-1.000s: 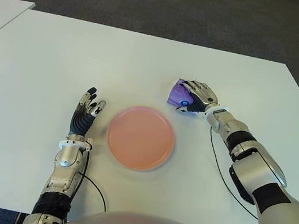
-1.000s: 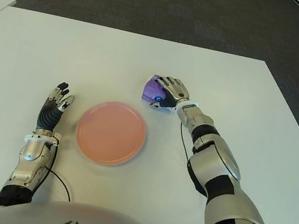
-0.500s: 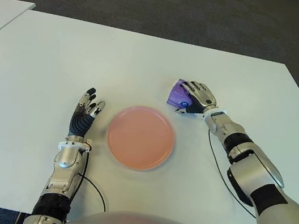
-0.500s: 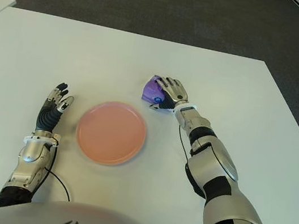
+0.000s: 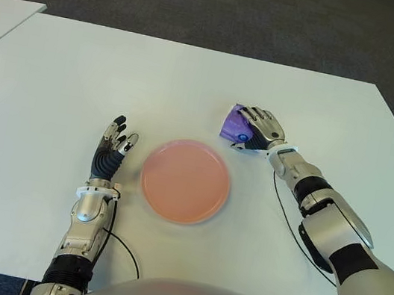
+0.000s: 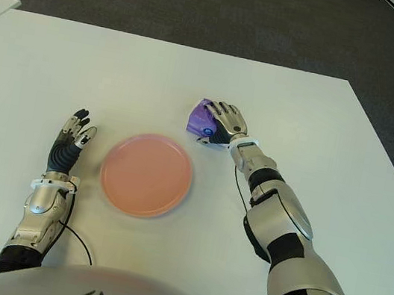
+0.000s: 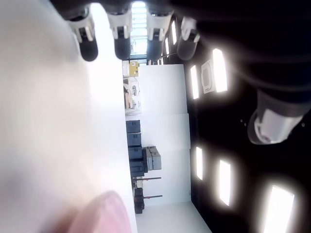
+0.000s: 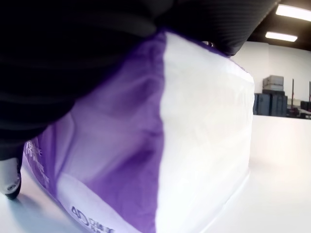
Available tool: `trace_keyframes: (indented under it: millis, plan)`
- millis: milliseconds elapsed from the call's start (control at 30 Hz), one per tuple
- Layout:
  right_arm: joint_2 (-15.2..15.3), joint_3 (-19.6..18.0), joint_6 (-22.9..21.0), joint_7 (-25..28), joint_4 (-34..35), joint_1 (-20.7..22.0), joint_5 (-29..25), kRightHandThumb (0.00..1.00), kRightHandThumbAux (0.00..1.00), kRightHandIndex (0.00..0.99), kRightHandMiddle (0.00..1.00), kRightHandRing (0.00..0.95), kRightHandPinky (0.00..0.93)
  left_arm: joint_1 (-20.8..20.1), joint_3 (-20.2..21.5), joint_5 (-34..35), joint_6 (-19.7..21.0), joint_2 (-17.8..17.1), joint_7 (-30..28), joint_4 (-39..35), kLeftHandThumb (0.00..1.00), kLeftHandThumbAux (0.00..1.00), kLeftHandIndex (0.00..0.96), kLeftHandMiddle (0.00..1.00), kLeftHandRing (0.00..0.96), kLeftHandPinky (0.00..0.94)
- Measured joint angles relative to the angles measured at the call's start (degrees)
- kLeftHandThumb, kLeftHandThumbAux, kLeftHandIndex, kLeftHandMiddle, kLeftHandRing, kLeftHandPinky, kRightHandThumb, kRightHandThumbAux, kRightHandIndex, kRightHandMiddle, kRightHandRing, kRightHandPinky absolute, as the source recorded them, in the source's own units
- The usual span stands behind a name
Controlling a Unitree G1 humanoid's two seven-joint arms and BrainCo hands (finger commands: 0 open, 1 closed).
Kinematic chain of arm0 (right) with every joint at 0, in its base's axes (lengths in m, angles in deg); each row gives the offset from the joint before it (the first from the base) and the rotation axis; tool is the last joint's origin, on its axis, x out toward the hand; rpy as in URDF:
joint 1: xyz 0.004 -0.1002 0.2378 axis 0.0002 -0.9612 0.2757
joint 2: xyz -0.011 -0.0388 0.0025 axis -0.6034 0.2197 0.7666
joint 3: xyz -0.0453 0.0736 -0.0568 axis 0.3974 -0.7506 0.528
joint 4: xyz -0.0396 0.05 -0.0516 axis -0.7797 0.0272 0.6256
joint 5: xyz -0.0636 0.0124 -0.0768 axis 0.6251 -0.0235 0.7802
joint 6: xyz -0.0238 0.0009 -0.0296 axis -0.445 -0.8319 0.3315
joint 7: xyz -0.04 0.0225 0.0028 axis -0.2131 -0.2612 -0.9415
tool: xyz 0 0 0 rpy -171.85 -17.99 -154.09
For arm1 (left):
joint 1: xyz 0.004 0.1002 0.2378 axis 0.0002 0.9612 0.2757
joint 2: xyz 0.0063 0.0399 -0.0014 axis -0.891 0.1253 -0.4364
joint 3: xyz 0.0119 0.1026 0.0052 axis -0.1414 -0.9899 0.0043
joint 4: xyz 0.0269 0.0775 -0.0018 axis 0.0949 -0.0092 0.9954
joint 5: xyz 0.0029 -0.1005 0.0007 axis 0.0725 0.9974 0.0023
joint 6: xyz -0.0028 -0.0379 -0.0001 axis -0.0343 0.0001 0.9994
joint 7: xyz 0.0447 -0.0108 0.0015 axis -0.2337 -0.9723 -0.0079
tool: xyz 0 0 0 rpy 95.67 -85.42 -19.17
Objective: Put the tissue paper into the plate.
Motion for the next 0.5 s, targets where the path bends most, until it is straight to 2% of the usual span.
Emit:
trace_keyframes:
  millis: [133,300,400,500]
  plan:
    - [-0.20,-1.33,0.89,0.56,0.05,-0.71,-2.37,0.387,0.524,0.068,0.090,0.084,0.151,-0.05,0.01,0.00,0.04,0.00,0.00,-0.05,0.000,0.468,0.000,0.000,0.000,0.000]
    - [-0.79,-2.58,0.97,1.33,0.22,-0.90,-5.04,0.527,0.521,0.243,0.214,0.219,0.299,-0.16,0.01,0.01,-0.05,-0.01,0.00,-0.05,0.000,0.468,0.000,0.000,0.000,0.000]
    - [-1.28,-3.33,0.96,1.38,0.33,-0.93,-6.16,0.640,0.488,0.396,0.382,0.344,0.359,-0.17,0.01,0.02,-0.09,-0.01,0.00,-0.04,0.000,0.466,0.000,0.000,0.000,0.000]
    - [-1.78,-4.09,0.93,1.38,0.40,-0.98,-7.17,0.698,0.462,0.480,0.479,0.428,0.406,-0.18,0.01,0.01,-0.23,-0.02,0.00,-0.04,0.000,0.463,0.000,0.000,0.000,0.000]
